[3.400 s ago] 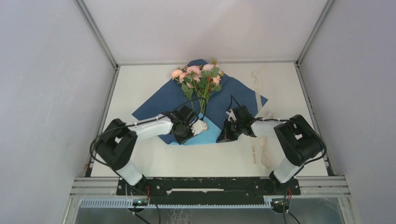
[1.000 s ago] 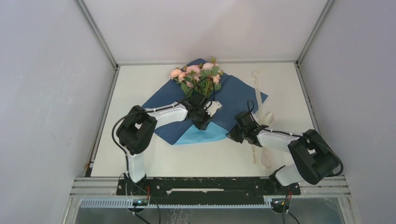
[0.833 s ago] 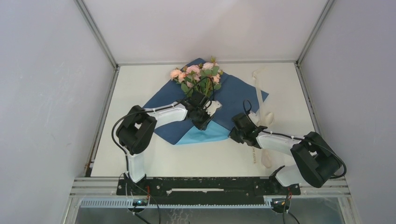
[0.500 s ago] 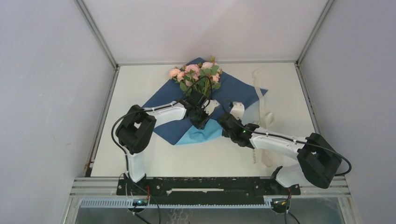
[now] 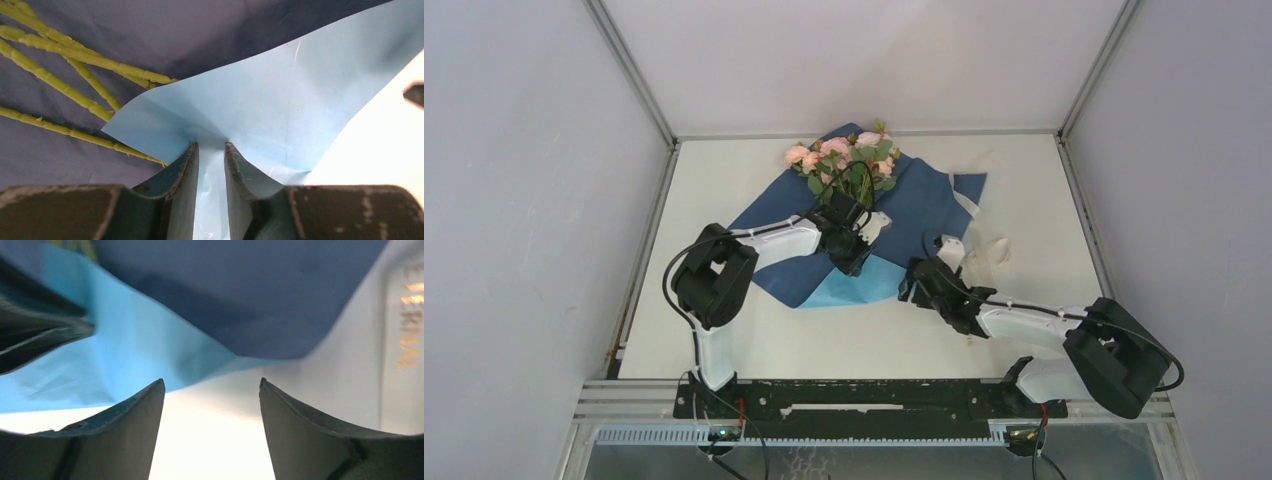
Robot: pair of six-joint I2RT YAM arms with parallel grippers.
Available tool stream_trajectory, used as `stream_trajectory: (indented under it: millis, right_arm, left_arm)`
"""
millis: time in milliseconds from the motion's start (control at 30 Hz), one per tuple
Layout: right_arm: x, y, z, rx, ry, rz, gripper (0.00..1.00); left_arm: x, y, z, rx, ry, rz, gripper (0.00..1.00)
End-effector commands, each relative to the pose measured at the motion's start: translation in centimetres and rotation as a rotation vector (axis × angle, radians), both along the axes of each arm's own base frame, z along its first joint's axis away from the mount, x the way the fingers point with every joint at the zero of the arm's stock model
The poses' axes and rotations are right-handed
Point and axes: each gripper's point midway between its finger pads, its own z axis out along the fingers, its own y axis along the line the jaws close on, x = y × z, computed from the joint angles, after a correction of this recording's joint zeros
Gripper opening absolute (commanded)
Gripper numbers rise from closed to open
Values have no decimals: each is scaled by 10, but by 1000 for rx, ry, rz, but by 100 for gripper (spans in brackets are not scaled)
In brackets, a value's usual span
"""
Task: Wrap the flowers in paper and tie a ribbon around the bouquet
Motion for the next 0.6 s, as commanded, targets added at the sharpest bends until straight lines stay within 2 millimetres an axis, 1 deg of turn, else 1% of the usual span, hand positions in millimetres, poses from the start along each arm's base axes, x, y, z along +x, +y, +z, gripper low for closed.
stream_trajectory:
  millis: [0, 133, 267, 400, 467, 567]
  right_arm:
    - [9, 17, 8, 259, 12, -55, 80]
    - [18, 18, 2, 270, 10, -42, 81]
    - [23, 11, -11, 296, 62, -116, 79]
    - [29, 10, -4, 325, 28, -155, 78]
    - [34, 10, -1, 345, 20, -187, 73]
    - [35, 0, -9, 303, 51, -277, 60]
  left_arm:
    - [0, 10, -11, 31, 20, 29, 31]
    - [1, 10, -10, 30, 14, 29, 31]
    - [1, 10, -8, 27, 13, 30, 31]
    - [1, 11, -7, 27, 9, 30, 31]
    - [2, 11, -6, 27, 7, 31, 31]
    - [3, 11, -5, 29, 0, 34, 31]
